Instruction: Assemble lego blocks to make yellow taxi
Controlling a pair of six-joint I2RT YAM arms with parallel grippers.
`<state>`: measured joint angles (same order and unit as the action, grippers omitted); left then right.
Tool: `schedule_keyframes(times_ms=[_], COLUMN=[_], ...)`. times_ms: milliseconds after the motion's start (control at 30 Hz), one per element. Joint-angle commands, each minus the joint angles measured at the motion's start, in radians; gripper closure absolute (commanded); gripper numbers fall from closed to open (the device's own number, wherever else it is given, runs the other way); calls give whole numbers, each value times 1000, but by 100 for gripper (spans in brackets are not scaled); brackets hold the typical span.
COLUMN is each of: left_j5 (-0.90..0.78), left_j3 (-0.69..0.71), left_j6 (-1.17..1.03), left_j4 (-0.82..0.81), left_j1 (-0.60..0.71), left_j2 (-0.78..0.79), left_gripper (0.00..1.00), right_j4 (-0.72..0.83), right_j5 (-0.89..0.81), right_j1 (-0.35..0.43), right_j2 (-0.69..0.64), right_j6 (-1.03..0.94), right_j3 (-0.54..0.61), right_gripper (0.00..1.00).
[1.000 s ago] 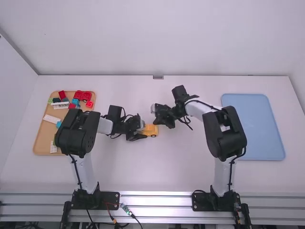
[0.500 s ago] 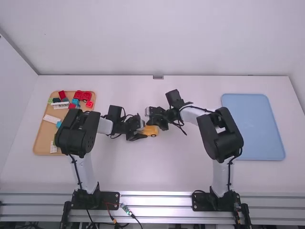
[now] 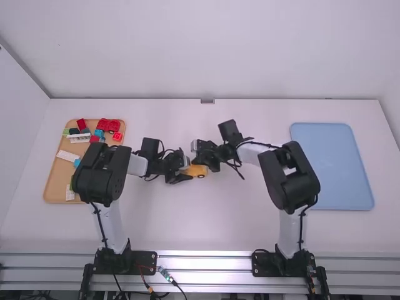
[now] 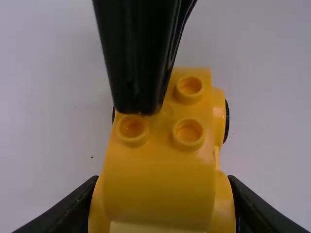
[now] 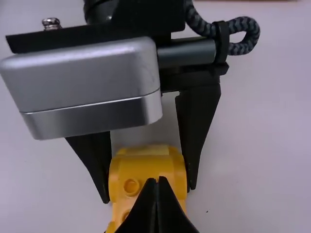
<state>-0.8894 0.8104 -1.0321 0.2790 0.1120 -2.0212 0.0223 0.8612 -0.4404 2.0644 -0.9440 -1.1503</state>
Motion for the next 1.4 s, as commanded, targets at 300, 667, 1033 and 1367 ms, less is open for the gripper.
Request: schedule_keyframes(times_ms=[300, 667, 1033, 1367], left_j5=[32, 35, 148, 149], left_j3=[-19, -13, 78, 77], left_j6=[-15, -16, 64, 113], left_j4=[-9, -9, -61, -27], left_j1=[6, 38, 171, 189], left_j2=[-9, -9, -10, -10], left_gripper=[69, 65, 63, 1], right_j4=[88, 196, 192, 79], right_j5=[-127, -230, -159, -148], right_j1=[74, 153, 229, 240], right_j2=[-131, -237, -300, -338], right_j6=[104, 106, -5, -73], right_j3=[6, 57, 217, 360], right_gripper=[96, 42, 8, 1])
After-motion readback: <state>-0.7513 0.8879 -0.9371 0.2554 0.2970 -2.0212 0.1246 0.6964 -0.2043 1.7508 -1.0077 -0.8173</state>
